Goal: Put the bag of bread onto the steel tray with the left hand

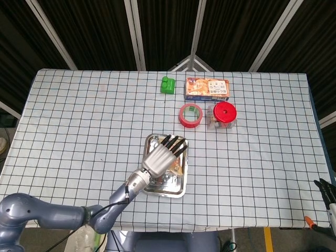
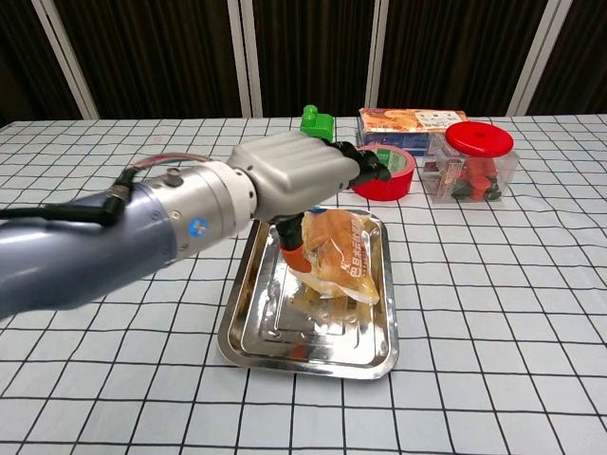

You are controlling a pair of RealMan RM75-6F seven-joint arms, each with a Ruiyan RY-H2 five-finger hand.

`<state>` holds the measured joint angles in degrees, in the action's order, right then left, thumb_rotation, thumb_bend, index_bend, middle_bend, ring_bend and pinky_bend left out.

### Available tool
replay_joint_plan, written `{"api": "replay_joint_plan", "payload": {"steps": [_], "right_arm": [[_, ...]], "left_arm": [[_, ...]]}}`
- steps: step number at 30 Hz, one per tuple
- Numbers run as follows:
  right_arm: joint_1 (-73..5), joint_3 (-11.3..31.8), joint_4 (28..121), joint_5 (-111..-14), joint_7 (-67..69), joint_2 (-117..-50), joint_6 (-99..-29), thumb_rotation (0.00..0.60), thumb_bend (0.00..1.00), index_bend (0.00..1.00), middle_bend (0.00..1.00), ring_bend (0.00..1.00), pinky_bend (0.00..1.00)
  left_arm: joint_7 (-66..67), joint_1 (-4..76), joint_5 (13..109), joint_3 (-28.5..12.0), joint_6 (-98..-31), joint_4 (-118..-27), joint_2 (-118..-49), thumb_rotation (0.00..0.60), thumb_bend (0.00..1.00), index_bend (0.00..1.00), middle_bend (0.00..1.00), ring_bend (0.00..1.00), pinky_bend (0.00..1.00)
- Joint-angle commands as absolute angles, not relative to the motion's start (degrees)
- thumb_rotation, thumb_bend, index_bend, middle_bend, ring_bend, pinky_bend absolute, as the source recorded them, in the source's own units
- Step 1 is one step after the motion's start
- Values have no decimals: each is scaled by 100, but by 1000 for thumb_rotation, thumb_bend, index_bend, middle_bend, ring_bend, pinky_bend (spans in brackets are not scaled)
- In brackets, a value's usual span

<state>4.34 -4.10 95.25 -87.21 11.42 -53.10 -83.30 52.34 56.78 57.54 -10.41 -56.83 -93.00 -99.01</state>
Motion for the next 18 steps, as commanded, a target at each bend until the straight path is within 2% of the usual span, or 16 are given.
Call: {"api": "replay_joint_plan", "payload": {"steps": [1,4,6,8,10,13,15,18], "right_arm": [[456,-402,9559,-8803,1066,-5335,-8430,600,298,0,0,0,0],[477,-398,9540,-8871,1090,-5351,-8514,600,297,0,0,0,0],[498,-386,9490,-8902,1078,-5386,-8584,600,298,0,0,0,0],[518,-369,9445,-8869,990,-5434,-8613,600,298,0,0,0,0],[520,-342,9430,-8784,874,-5492,-8586,600,298,0,0,0,0],[463,-327,9476,-8716,742,-5539,-8450,600,298,0,0,0,0],[405,-327,9516,-8705,541,-5596,-8339,600,298,0,0,0,0],[351,-326,9568,-8877,114,-5787,-8367,600,297,0,0,0,0]], "left_arm": [[4926,4952,6543,-388,-6252,-10690,-8495,600,56,0,0,0,183],[4665,4273,7263,306,-6979,-11061,-7988,600,55,0,0,0,171],[4255,3593,7926,988,-7678,-11078,-7640,600,49,0,0,0,129],[3685,2904,8454,1549,-8389,-10772,-7451,600,47,0,0,0,116],[2929,2243,8780,1879,-9045,-10164,-7457,600,46,0,0,0,114],[2464,1815,8858,1858,-9424,-9500,-7537,600,46,0,0,0,113],[2291,1680,9095,1640,-9773,-9364,-7532,600,46,0,0,0,113],[2129,1605,9286,1572,-9803,-9204,-7508,600,46,0,0,0,113]]}}
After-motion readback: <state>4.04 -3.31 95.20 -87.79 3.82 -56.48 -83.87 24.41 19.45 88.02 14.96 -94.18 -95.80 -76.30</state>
